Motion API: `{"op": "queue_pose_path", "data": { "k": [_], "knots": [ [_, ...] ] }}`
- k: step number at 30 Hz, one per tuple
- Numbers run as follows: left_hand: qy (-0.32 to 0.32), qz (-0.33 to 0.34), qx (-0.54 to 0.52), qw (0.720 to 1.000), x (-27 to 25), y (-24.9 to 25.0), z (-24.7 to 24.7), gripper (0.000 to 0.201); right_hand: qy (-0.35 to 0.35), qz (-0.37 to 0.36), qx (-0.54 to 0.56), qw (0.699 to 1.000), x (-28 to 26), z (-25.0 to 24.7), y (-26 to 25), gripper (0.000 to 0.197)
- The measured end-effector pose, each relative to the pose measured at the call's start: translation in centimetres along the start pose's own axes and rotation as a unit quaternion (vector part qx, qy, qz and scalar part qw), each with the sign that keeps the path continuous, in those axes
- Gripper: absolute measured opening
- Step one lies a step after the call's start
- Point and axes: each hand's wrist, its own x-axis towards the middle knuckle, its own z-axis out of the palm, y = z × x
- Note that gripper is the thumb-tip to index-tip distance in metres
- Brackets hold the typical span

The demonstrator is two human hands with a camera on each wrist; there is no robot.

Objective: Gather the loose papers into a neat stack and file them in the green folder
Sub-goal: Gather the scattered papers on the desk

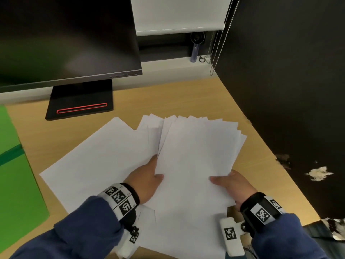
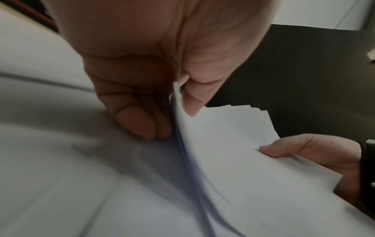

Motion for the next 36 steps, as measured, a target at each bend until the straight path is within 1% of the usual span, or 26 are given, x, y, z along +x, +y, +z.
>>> {"op": "queue_pose_path", "data": {
  "k": [1,2,3,4,5,7,8,9,10,12,13,14,17,19,20,23,24,26,27,29,30,31,32,34,35,36],
  "knots": [
    [0.013,0.005,-0.001,1.000,-0.1,0.1,-0.5,0.048,0.011,-0.008,-0.013,1.000,0.0,-0.4,0.2,0.101],
    [0.033,0.004,0.002,0.999,-0.2,-0.2,-1.3,0.037,0.030,-0.014,-0.012,0.999,-0.4,-0.9,0.0,0.079],
    [0.062,-0.013,0.013,0.998,-0.1,-0.9,-2.5,0.037,0.037,-0.018,-0.004,0.999,-1.0,-1.6,-0.2,0.052],
    [0.100,-0.044,0.029,0.994,0.1,-1.9,-3.9,0.043,0.046,-0.018,0.002,0.999,-1.6,-2.3,-0.5,0.032],
    [0.140,-0.086,0.047,0.985,0.3,-3.2,-5.6,0.050,0.056,-0.020,0.008,0.998,-2.1,-3.5,-0.6,0.024],
    [0.207,-0.163,0.092,0.960,0.7,-6.5,-9.4,0.057,0.081,-0.027,0.019,0.996,-3.0,-5.7,-0.5,0.018],
    [0.215,-0.205,0.117,0.948,0.7,-8.3,-11.2,0.061,0.098,-0.027,0.013,0.995,-3.2,-6.6,-0.3,0.017],
    [0.203,-0.245,0.138,0.938,0.8,-9.6,-12.7,0.067,0.115,-0.017,0.008,0.993,-3.5,-7.4,-0.3,0.021],
    [0.184,-0.277,0.150,0.931,0.7,-10.7,-13.8,0.074,0.129,-0.006,-0.001,0.992,-3.6,-8.1,-0.1,0.033],
    [0.156,-0.306,0.162,0.925,0.8,-12.2,-14.9,0.085,0.152,0.020,0.007,0.988,-3.5,-9.3,0.6,0.061],
    [0.145,-0.307,0.165,0.926,1.0,-12.6,-15.1,0.087,0.159,0.023,0.015,0.987,-3.6,-9.6,0.8,0.065],
    [0.133,-0.305,0.161,0.929,1.1,-12.9,-15.1,0.086,0.157,0.023,0.021,0.987,-3.5,-9.8,0.9,0.061],
    [0.114,-0.288,0.115,0.944,0.9,-13.1,-14.9,0.074,0.160,0.024,0.013,0.987,-3.5,-9.8,0.8,0.038],
    [0.107,-0.267,0.112,0.951,0.6,-12.9,-14.7,0.054,0.159,0.011,-0.001,0.987,-3.3,-10.0,0.8,0.031],
    [0.109,-0.250,0.114,0.955,0.5,-12.8,-14.6,0.042,0.159,0.008,-0.001,0.987,-3.4,-9.9,0.8,0.031],
    [0.140,-0.191,0.099,0.967,-0.4,-12.0,-14.5,0.010,0.168,0.017,-0.003,0.986,-3.0,-10.5,1.2,0.041],
    [0.141,-0.176,0.082,0.971,-0.9,-11.8,-14.6,0.004,0.165,0.018,0.002,0.986,-3.1,-10.4,1.2,0.040],
    [0.124,-0.144,0.054,0.980,-2.1,-11.0,-14.7,0.014,0.157,0.017,0.019,0.987,-3.1,-10.5,1.1,0.033],
    [0.114,-0.118,0.053,0.985,-2.6,-10.6,-14.8,0.016,0.155,0.017,0.021,0.987,-2.9,-10.6,1.3,0.033],
    [0.095,-0.061,0.088,0.990,-3.1,-9.4,-14.8,0.020,0.149,0.018,0.032,0.988,-2.9,-10.6,1.2,0.036],
    [0.088,-0.036,0.130,0.987,-3.0,-8.8,-14.7,0.017,0.144,0.015,0.043,0.988,-2.9,-10.4,1.2,0.033],
    [0.081,-0.010,0.186,0.979,-2.7,-8.1,-14.4,0.010,0.142,0.010,0.052,0.989,-2.9,-10.5,1.2,0.028],
    [0.073,0.024,0.252,0.965,-2.1,-7.3,-13.9,0.010,0.136,0.009,0.058,0.989,-2.9,-10.4,1.1,0.022],
    [0.039,0.095,0.374,0.922,-0.5,-5.8,-12.3,0.024,0.128,0.004,0.066,0.990,-3.1,-10.5,1.0,0.020],
    [0.022,0.120,0.417,0.900,0.3,-4.7,-11.4,0.026,0.122,-0.001,0.069,0.990,-3.2,-10.6,1.0,0.024],
    [0.006,0.143,0.455,0.879,1.0,-3.7,-10.4,0.027,0.114,-0.009,0.072,0.991,-3.3,-10.6,1.0,0.033]
  ]
}}
